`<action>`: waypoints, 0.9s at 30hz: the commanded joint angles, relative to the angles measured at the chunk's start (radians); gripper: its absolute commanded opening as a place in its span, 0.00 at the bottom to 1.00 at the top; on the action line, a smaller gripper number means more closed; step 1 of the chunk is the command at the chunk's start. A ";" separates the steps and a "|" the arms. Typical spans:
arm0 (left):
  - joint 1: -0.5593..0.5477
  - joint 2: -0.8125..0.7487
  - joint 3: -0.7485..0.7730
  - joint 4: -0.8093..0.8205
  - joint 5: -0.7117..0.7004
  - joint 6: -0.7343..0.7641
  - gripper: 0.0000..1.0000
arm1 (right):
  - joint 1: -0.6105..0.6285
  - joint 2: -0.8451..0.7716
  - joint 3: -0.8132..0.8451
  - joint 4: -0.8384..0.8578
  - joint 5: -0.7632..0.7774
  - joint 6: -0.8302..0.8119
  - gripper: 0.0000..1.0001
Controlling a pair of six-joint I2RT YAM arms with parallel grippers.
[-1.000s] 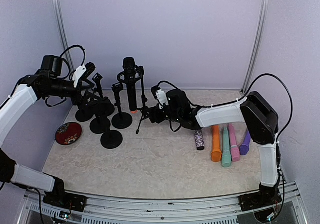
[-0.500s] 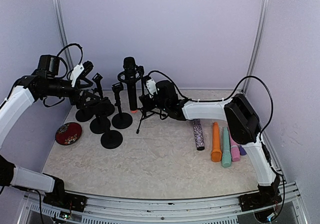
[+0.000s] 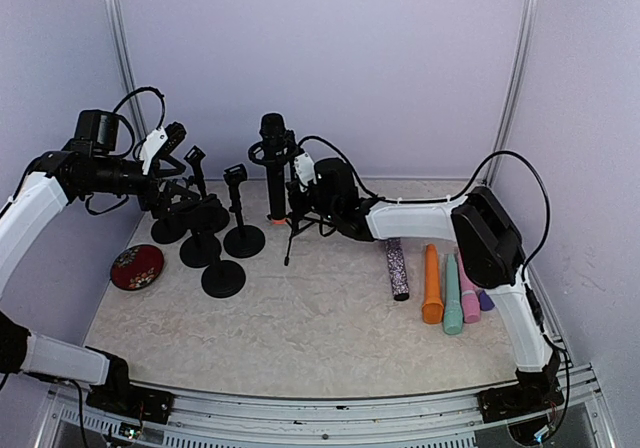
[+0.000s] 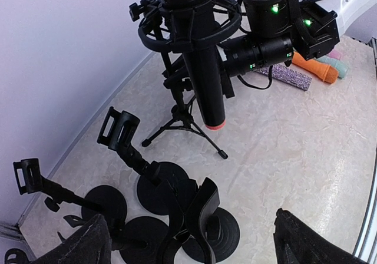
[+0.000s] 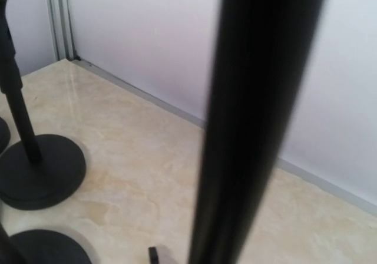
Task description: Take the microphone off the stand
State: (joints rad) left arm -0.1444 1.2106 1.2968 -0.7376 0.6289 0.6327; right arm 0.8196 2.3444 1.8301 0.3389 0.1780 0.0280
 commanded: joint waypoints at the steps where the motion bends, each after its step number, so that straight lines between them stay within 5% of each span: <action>1: 0.001 -0.003 0.004 -0.007 0.027 -0.008 0.93 | -0.004 -0.118 -0.147 0.001 0.001 -0.004 0.01; 15: -0.112 0.053 -0.002 0.026 0.024 -0.048 0.93 | -0.003 -0.412 -0.591 0.037 -0.104 0.089 0.00; 17: -0.142 0.071 0.005 0.038 0.026 -0.066 0.92 | -0.004 -0.410 -0.595 0.025 -0.104 0.090 0.13; 19: -0.171 0.095 0.012 0.057 0.016 -0.083 0.92 | -0.004 -0.409 -0.581 -0.005 -0.104 0.085 0.49; 21: -0.195 0.116 0.024 0.080 0.009 -0.102 0.91 | -0.005 -0.427 -0.581 -0.030 -0.099 0.083 0.66; 27: -0.222 0.172 0.078 0.130 0.009 -0.139 0.89 | -0.010 -0.587 -0.671 -0.039 -0.044 0.095 0.83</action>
State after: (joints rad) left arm -0.3569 1.3613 1.3125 -0.6704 0.6407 0.5323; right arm 0.8082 1.8992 1.2121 0.3347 0.1143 0.1074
